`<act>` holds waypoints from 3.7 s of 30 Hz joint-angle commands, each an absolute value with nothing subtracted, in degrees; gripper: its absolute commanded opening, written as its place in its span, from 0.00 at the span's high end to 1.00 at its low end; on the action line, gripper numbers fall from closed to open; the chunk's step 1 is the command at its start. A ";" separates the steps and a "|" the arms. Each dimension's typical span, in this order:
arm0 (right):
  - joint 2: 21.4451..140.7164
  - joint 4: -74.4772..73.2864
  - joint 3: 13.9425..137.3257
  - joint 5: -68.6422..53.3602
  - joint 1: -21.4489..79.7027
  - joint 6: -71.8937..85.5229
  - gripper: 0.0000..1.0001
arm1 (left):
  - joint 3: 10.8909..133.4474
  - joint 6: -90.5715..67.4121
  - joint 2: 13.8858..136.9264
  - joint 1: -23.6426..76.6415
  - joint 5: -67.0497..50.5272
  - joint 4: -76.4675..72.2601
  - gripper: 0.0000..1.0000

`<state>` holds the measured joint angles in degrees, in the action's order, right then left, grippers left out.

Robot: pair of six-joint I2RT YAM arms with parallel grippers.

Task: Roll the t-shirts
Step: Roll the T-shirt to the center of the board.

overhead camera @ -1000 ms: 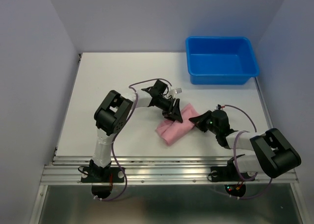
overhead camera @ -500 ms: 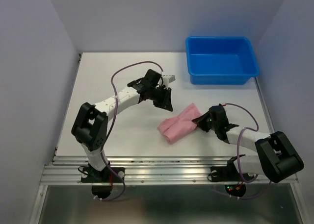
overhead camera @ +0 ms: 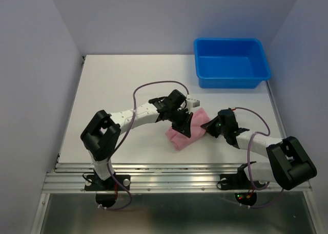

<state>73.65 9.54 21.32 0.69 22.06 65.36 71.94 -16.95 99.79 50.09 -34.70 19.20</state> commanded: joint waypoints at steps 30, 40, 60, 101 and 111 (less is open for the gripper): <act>56.17 -25.75 36.29 19.51 24.70 53.97 0.28 | 61.87 -18.02 105.39 41.31 -32.87 10.46 1.00; 62.48 -13.65 37.79 9.24 32.42 50.19 0.83 | 66.00 -17.75 98.97 41.04 -31.90 16.34 1.00; 88.17 -5.36 42.72 3.60 37.53 51.59 0.99 | 56.69 -20.57 94.49 37.54 -29.10 13.44 1.00; 84.73 -16.87 50.63 15.12 26.81 41.39 0.98 | 65.74 -20.21 87.45 43.23 -16.87 22.42 1.00; 81.74 -17.05 46.50 14.77 26.28 43.50 0.97 | 62.67 -21.27 91.49 50.54 -25.40 15.82 1.00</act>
